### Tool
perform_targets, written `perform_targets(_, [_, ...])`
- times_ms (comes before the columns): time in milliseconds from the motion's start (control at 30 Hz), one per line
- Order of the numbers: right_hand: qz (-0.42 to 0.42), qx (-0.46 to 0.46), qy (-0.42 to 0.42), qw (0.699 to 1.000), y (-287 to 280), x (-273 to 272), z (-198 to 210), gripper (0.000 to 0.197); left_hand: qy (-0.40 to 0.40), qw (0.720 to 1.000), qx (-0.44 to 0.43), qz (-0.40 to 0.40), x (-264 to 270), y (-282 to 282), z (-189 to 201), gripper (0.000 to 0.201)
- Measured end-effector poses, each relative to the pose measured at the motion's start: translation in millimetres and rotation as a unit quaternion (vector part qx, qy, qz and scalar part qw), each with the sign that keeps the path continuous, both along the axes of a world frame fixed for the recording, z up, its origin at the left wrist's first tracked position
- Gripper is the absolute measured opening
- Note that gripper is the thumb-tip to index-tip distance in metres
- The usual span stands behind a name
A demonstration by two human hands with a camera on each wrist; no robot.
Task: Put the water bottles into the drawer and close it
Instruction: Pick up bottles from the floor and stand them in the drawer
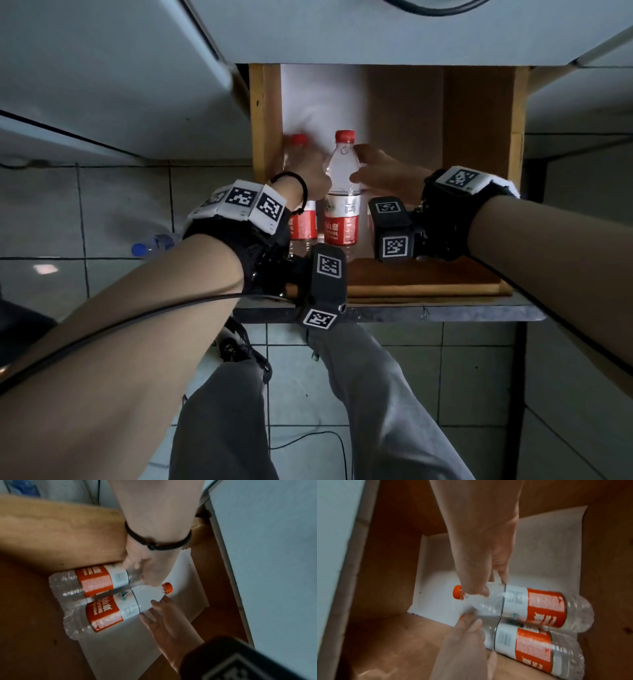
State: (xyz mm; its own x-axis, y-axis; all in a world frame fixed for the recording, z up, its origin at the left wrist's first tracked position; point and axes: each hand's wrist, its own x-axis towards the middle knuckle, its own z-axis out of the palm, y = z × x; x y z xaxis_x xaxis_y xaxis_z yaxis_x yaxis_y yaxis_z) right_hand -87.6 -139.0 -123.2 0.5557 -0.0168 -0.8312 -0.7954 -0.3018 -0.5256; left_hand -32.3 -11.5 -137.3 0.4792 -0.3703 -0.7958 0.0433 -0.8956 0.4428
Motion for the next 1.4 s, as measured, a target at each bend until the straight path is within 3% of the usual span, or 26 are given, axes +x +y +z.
perform_targets(100, [-0.030,0.044,0.003,0.999,6,-6,-4,0.033,0.010,0.999,-0.029,0.020,-11,-2,-6,0.024])
perform_targets(200, [-0.069,0.076,0.023,0.994,6,-17,-6,0.038,0.040,0.999,-0.013,0.029,-17,1,-10,0.026])
perform_targets(300, [-0.077,0.083,0.039,0.993,6,-22,-8,0.058,0.045,0.998,0.000,0.054,-18,5,-10,0.019])
perform_targets(467, [-0.106,0.116,0.044,0.987,15,-21,-4,0.064,0.058,0.996,-0.006,0.073,-17,3,-4,0.038])
perform_targets(667, [-0.095,0.091,0.054,0.990,23,-19,10,0.045,0.077,0.990,-0.016,0.120,-15,6,10,0.020])
perform_targets(767, [-0.088,0.015,0.057,0.994,25,-15,13,0.036,0.093,0.982,-0.080,0.143,-12,14,29,0.035])
perform_targets(900, [-0.137,0.045,0.053,0.988,37,-9,39,0.014,0.136,0.957,-0.176,0.188,-13,35,72,0.030])
perform_targets(1067, [-0.130,0.020,-0.036,0.991,76,2,87,0.011,0.151,0.930,-0.215,0.258,-7,100,112,0.021])
perform_targets(1267, [-0.177,0.015,-0.119,0.977,147,20,120,0.013,0.063,0.921,-0.208,0.323,-3,216,130,0.018])
perform_targets(1400, [-0.126,0.035,-0.127,0.983,237,33,123,0.012,0.006,0.906,-0.184,0.380,-14,318,122,0.008])
